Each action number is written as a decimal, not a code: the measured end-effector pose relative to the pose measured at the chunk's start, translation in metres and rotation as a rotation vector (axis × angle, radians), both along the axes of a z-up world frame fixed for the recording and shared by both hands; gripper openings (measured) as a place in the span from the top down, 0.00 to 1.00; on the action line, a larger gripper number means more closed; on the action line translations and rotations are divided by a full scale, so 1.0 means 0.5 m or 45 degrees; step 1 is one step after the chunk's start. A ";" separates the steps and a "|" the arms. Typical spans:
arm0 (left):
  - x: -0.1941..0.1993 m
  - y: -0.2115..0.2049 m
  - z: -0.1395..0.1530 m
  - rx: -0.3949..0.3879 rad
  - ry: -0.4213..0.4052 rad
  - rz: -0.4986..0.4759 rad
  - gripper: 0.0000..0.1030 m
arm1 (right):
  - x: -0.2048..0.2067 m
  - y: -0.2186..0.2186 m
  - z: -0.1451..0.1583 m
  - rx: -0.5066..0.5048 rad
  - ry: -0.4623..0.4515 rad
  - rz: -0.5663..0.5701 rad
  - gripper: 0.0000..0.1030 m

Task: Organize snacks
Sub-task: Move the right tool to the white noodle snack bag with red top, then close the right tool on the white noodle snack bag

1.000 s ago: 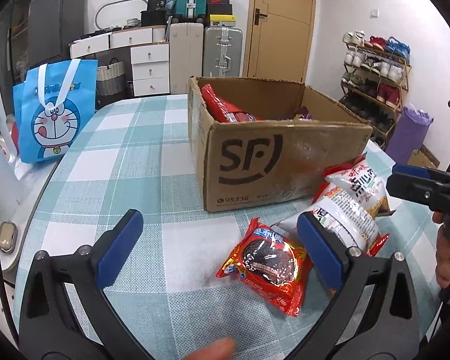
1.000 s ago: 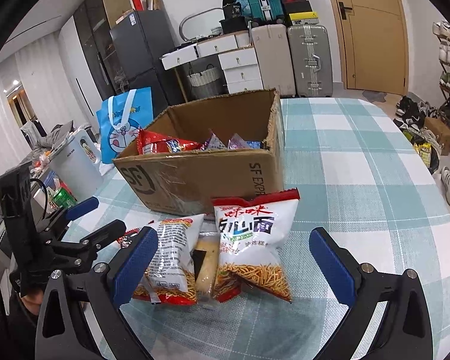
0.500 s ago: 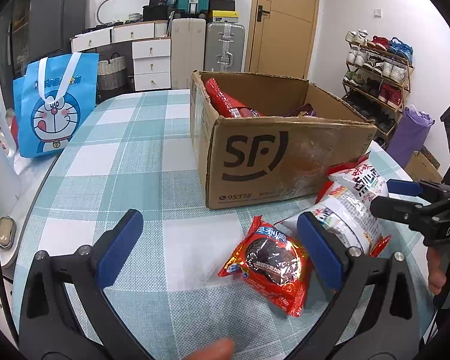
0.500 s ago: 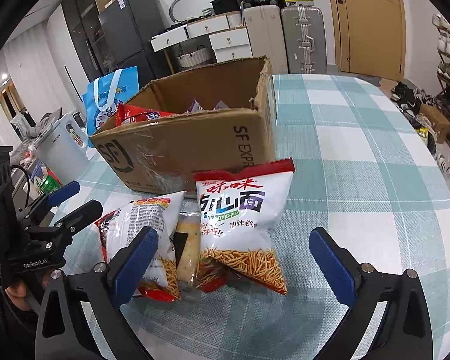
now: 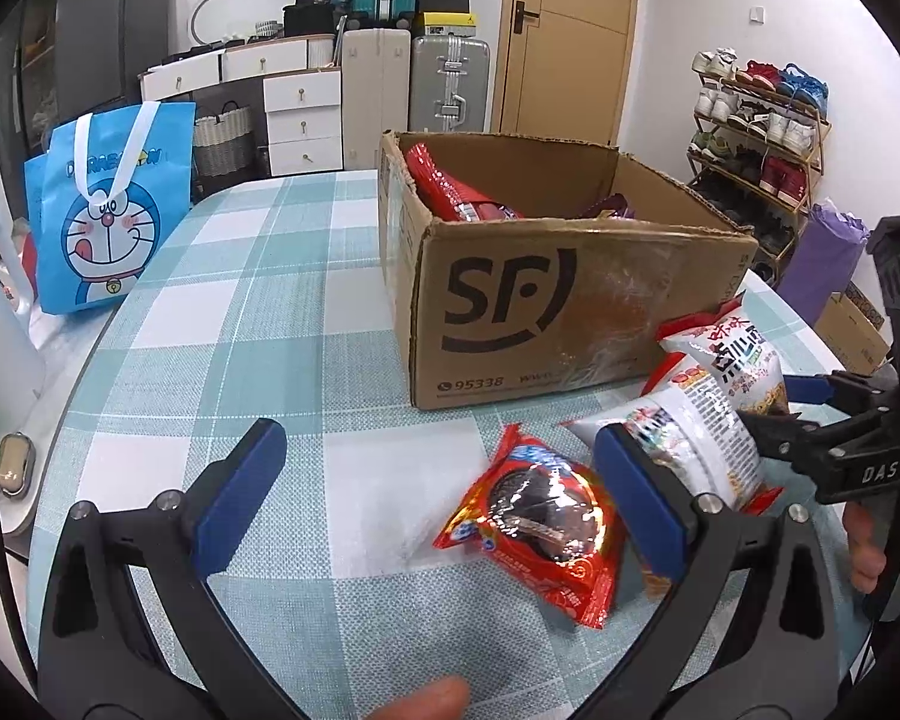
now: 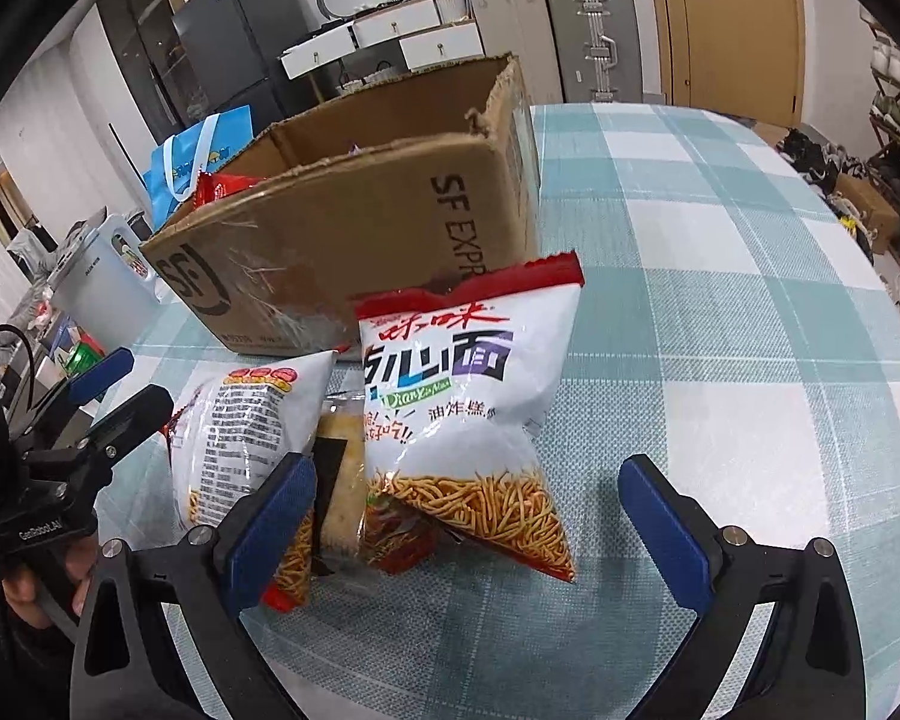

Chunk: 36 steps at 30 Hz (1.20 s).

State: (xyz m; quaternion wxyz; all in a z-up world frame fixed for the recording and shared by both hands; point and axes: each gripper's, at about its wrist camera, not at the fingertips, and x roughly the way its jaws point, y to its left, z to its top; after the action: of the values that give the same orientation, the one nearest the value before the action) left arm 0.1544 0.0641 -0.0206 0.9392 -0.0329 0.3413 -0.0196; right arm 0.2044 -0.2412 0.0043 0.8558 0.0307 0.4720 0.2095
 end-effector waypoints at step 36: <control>0.009 0.004 -0.007 -0.012 0.037 0.020 0.01 | 0.029 -0.008 -0.007 -0.063 -0.049 -0.031 0.48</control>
State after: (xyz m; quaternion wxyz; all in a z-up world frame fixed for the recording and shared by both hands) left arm 0.1591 0.0662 -0.0238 0.9341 -0.0404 0.3546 -0.0134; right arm 0.2187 -0.2450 0.0008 0.8678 0.0111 0.4600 0.1877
